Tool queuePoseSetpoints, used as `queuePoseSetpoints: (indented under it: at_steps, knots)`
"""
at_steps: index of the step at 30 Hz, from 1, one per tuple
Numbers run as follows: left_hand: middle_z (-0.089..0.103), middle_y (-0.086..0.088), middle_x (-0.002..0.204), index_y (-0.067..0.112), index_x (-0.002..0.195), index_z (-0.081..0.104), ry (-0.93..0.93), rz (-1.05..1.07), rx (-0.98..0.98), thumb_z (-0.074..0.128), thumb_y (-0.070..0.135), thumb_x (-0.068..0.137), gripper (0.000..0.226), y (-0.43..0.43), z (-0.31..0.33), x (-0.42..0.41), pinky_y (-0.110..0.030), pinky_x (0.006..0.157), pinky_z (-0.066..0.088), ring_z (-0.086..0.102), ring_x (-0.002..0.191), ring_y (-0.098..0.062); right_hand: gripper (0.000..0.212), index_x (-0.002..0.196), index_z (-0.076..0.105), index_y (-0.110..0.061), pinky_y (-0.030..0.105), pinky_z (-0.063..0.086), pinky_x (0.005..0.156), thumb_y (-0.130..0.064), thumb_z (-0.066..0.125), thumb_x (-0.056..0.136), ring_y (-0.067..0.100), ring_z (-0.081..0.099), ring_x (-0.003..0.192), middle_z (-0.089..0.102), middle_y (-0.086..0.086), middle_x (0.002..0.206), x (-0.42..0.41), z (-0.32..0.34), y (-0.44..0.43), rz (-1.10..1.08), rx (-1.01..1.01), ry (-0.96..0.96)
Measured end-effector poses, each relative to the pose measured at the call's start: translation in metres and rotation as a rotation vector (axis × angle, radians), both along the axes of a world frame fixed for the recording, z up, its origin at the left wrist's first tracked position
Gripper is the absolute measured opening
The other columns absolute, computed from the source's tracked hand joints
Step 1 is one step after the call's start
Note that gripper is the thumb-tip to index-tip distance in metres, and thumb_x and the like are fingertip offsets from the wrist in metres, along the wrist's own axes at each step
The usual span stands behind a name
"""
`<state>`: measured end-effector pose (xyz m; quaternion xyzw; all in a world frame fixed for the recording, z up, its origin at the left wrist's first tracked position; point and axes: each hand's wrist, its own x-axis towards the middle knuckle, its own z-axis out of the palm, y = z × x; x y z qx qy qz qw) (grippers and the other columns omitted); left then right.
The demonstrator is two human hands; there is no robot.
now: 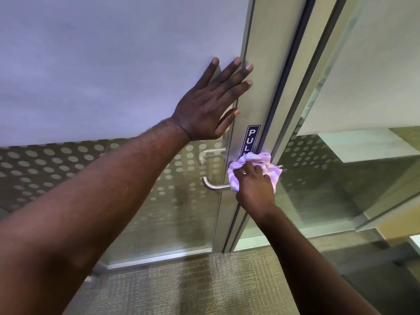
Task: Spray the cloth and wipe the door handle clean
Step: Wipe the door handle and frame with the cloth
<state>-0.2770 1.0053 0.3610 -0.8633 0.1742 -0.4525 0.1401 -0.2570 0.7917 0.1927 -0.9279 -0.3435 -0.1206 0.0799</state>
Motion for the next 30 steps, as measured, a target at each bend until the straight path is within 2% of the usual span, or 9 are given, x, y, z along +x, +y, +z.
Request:
queuePoseSetpoints:
  at_steps: [4,7,10,12,14,17,20,24,30]
  knots:
    - [0.037,-0.02,0.167,0.004,0.157,0.043,0.01,0.004,-0.003,0.048,0.03,0.108,0.056,0.0,0.0,-0.001,-0.058,0.13,0.011,0.031,0.157,-0.04,0.025,0.098,0.069,-0.027,0.043,0.048,0.087,-0.012,0.054,0.086,0.02,0.06,0.108,0.065,-0.015,0.112,0.006,-0.001,-0.005,-0.037,0.434,0.286]
    - [0.037,-0.02,0.167,0.004,0.157,0.043,0.014,0.007,-0.006,0.048,0.029,0.108,0.055,0.0,0.0,-0.001,-0.058,0.129,0.011,0.031,0.157,-0.04,0.017,0.079,0.056,-0.014,0.033,0.052,0.055,0.002,0.051,0.082,0.035,0.059,0.062,0.064,0.014,0.088,-0.002,-0.018,-0.005,-0.258,1.161,0.86]
    - [0.037,-0.02,0.167,0.004,0.157,0.043,0.014,0.004,-0.002,0.048,0.029,0.107,0.056,0.001,-0.001,0.001,-0.059,0.129,0.01,0.031,0.157,-0.04,0.015,0.089,0.064,-0.011,0.028,0.056,0.053,0.003,0.058,0.085,0.022,0.065,0.056,0.066,0.02,0.09,-0.027,-0.045,-0.006,-0.685,1.451,1.198]
    - [0.038,-0.02,0.167,0.004,0.157,0.042,0.005,0.002,0.001,0.049,0.029,0.107,0.056,0.002,-0.002,0.002,-0.058,0.13,0.008,0.032,0.157,-0.04,0.015,0.084,0.068,0.001,0.05,0.064,0.073,0.0,0.053,0.08,0.031,0.064,0.062,0.061,0.022,0.083,-0.044,-0.054,0.004,-0.543,1.617,1.446]
    - [0.038,-0.021,0.167,0.004,0.157,0.042,-0.002,0.001,0.005,0.049,0.029,0.107,0.056,0.003,-0.002,0.002,-0.056,0.13,0.004,0.032,0.157,-0.041,0.033,0.104,0.064,0.014,0.077,0.043,0.102,0.001,0.04,0.085,0.04,0.061,0.083,0.06,0.028,0.093,-0.052,-0.055,0.016,-0.28,1.726,1.678]
    - [0.038,-0.02,0.167,0.005,0.157,0.042,0.002,0.002,0.013,0.048,0.03,0.107,0.056,0.004,-0.003,0.004,-0.053,0.131,-0.001,0.031,0.157,-0.04,0.041,0.109,0.069,0.009,0.078,0.045,0.098,0.009,0.032,0.092,0.044,0.065,0.087,0.067,0.029,0.091,-0.052,-0.052,0.031,0.015,1.822,1.746]
    - [0.038,-0.021,0.167,0.005,0.157,0.041,0.01,0.009,0.026,0.047,0.031,0.107,0.056,0.004,-0.003,0.005,-0.056,0.13,0.003,0.032,0.157,-0.041,0.039,0.114,0.065,0.007,0.063,0.058,0.089,0.013,0.037,0.088,0.041,0.072,0.093,0.072,0.027,0.097,-0.051,-0.055,0.036,-0.009,1.899,1.753]
    - [0.04,-0.022,0.165,0.005,0.156,0.042,0.011,0.02,0.035,0.048,0.03,0.107,0.056,0.004,-0.003,0.005,-0.061,0.128,0.009,0.034,0.155,-0.042,0.053,0.134,0.054,0.002,0.065,0.03,0.12,0.017,0.031,0.089,0.044,0.05,0.125,0.057,0.028,0.122,-0.048,-0.064,0.045,-0.08,1.988,1.812]
    - [0.039,-0.021,0.166,0.005,0.158,0.042,0.013,0.044,0.044,0.047,0.032,0.107,0.058,0.003,-0.002,0.004,-0.059,0.128,0.008,0.034,0.155,-0.041,0.047,0.115,0.068,0.002,0.06,0.04,0.111,0.018,0.034,0.085,0.042,0.062,0.106,0.073,0.024,0.101,-0.045,-0.061,0.046,-0.092,1.969,1.781]
